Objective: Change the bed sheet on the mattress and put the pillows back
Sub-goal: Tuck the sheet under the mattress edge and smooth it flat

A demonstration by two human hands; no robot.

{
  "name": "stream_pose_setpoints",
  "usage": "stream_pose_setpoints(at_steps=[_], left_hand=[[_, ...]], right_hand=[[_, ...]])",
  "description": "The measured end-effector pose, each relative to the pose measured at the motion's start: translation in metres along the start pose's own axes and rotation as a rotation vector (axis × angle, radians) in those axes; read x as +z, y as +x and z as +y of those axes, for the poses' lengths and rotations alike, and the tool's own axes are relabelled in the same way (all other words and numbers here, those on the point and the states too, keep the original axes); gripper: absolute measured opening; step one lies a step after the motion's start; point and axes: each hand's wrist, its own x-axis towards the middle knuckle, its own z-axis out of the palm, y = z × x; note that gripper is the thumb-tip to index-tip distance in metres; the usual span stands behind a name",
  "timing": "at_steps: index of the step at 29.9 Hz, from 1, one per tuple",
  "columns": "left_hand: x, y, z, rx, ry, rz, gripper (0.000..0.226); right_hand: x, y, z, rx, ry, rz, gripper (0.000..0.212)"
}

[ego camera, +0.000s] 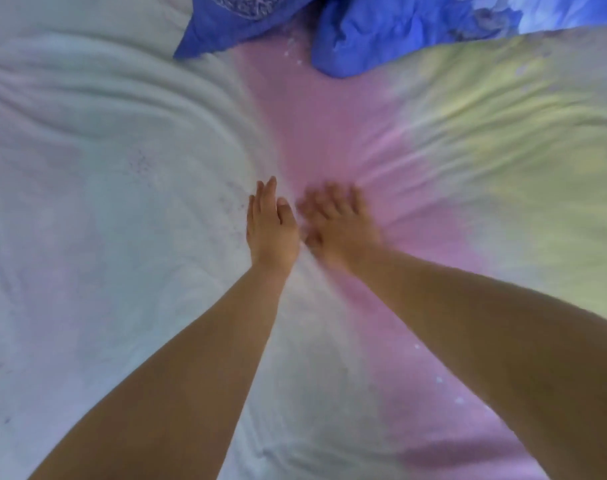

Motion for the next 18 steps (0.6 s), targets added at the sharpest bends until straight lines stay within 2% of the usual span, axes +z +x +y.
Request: stream_pose_setpoints(at_steps=[2,3,4,5,6,7,8,9,10,11,12,13,14,16,18], left_hand=[[-0.004,0.015,-0.012,-0.015,0.089,-0.041,0.047],[-0.005,0.02,-0.021,-0.029,0.142,-0.082,0.048],[-0.007,0.023,-0.031,-0.051,0.197,-0.128,0.049],[-0.009,0.026,-0.043,-0.074,0.252,-0.172,0.049],[-0.012,0.029,-0.056,-0.09,0.309,-0.207,0.05],[-0.016,0.033,-0.071,-0.097,0.37,-0.23,0.05],[-0.02,0.038,-0.085,-0.093,0.431,-0.246,0.051],[-0.025,0.042,-0.1,-0.087,0.485,-0.256,0.052],[-0.031,0.045,-0.116,-0.083,0.529,-0.258,0.053],[-0.037,0.048,-0.13,-0.097,0.557,-0.253,0.055],[-0.043,0.049,-0.145,-0.136,0.56,-0.24,0.056],[-0.05,0.049,-0.159,-0.191,0.539,-0.225,0.057],[-0.058,0.05,-0.173,-0.255,0.51,-0.207,0.057],[-0.078,0.051,-0.209,-0.392,0.453,-0.169,0.057],[-0.102,0.046,-0.247,-0.481,0.422,-0.173,0.06]], right_hand=[[0.034,-0.033,-0.075,-0.465,0.003,-0.309,0.057],[0.04,-0.047,-0.094,-0.64,0.039,-0.406,0.054],[0.039,-0.052,-0.098,-0.754,0.106,-0.421,0.051],[0.035,-0.048,-0.092,-0.806,0.185,-0.283,0.044],[0.035,-0.031,-0.079,-0.778,0.22,0.006,0.033],[0.028,-0.007,-0.061,-0.642,0.221,0.285,0.023],[0.014,0.02,-0.039,-0.418,0.205,0.489,0.022],[-0.003,0.048,-0.014,-0.16,0.161,0.585,0.03],[-0.018,0.07,0.006,0.106,0.146,0.588,0.041],[-0.027,0.087,0.016,0.33,0.159,0.502,0.049],[-0.026,0.096,0.013,0.429,0.119,0.393,0.057],[-0.014,0.096,-0.003,0.385,0.005,0.295,0.061],[0.008,0.088,-0.027,0.238,-0.097,0.222,0.064],[0.063,0.046,-0.104,-0.175,-0.113,0.043,0.065],[0.107,-0.019,-0.183,-0.637,0.011,-0.21,0.062]])
